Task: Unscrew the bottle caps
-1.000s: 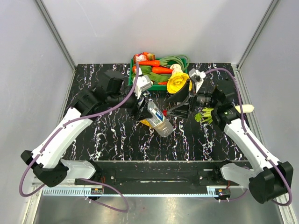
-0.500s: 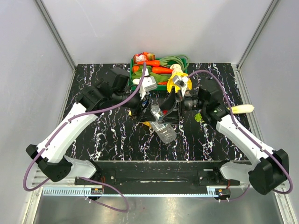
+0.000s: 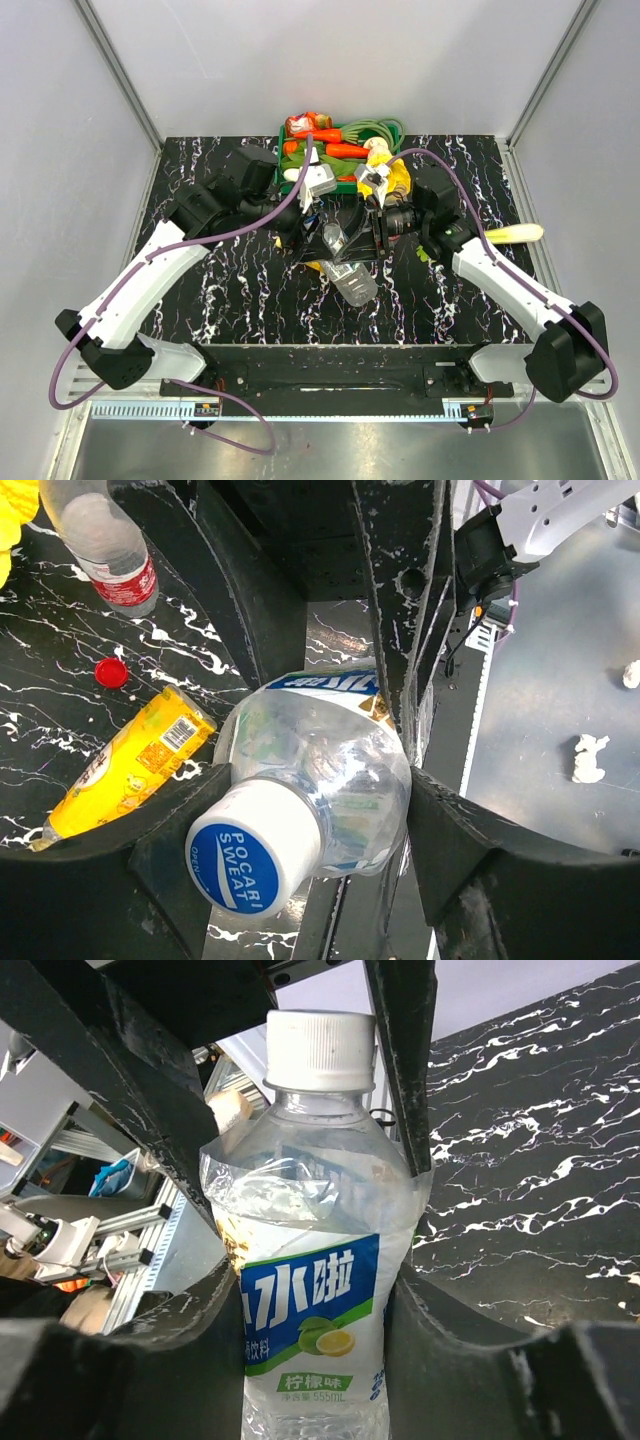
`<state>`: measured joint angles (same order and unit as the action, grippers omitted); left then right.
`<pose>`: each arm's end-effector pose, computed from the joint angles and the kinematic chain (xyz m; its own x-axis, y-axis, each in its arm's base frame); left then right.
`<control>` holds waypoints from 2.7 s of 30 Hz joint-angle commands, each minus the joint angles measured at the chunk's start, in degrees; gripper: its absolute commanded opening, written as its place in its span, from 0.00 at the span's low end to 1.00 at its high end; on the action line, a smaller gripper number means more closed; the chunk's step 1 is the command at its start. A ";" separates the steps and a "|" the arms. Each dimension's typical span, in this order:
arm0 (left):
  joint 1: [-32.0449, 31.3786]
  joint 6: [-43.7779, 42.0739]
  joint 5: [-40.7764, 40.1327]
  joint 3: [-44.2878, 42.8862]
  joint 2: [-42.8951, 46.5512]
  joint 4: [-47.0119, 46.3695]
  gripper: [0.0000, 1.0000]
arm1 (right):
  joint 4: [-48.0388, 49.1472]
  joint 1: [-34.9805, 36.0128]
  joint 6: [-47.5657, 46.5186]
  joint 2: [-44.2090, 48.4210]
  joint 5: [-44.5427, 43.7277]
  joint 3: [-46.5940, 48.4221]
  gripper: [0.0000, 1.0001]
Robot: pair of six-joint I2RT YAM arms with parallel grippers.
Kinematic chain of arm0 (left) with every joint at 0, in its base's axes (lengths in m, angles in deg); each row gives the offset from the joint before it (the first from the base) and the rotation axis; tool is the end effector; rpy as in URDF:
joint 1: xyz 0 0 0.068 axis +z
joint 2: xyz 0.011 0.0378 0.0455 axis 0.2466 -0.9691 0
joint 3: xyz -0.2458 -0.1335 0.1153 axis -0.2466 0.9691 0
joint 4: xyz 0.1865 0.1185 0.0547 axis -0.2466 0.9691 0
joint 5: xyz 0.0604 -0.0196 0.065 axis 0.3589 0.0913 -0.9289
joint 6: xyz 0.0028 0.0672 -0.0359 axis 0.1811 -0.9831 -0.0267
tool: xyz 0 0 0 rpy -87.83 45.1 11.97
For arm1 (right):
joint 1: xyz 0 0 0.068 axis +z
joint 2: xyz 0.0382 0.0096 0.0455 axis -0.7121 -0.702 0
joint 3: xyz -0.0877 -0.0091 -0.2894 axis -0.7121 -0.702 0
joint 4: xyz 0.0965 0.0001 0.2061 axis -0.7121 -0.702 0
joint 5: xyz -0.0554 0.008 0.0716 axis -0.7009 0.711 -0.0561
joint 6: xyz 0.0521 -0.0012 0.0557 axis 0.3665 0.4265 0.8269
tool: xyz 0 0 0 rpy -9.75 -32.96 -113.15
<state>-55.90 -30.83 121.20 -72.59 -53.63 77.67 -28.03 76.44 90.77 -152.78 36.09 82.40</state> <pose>0.1502 -0.1833 0.4440 -0.3277 0.4362 -0.8380 0.9391 0.2471 -0.2387 0.1819 0.1805 0.3928 -0.4247 -0.1129 -0.8983 -0.8840 -0.1626 0.4384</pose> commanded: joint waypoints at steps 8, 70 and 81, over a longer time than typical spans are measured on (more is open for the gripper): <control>-0.12 1.05 -16.23 -1.45 5.11 -3.59 0.99 | 0.88 0.53 0.15 -0.18 1.90 1.25 0.41; 4.63 40.42 17.14 25.09 5.82 -58.16 0.92 | 33.39 0.53 30.03 13.36 -47.50 -9.56 0.46; 4.36 40.26 15.48 26.41 6.52 -58.62 0.60 | 33.05 0.53 28.89 13.44 -46.88 -9.57 0.55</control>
<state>-51.40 10.32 136.70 -46.15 -48.39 22.48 3.08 76.54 120.84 -140.06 -10.64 72.24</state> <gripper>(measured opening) 0.706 0.546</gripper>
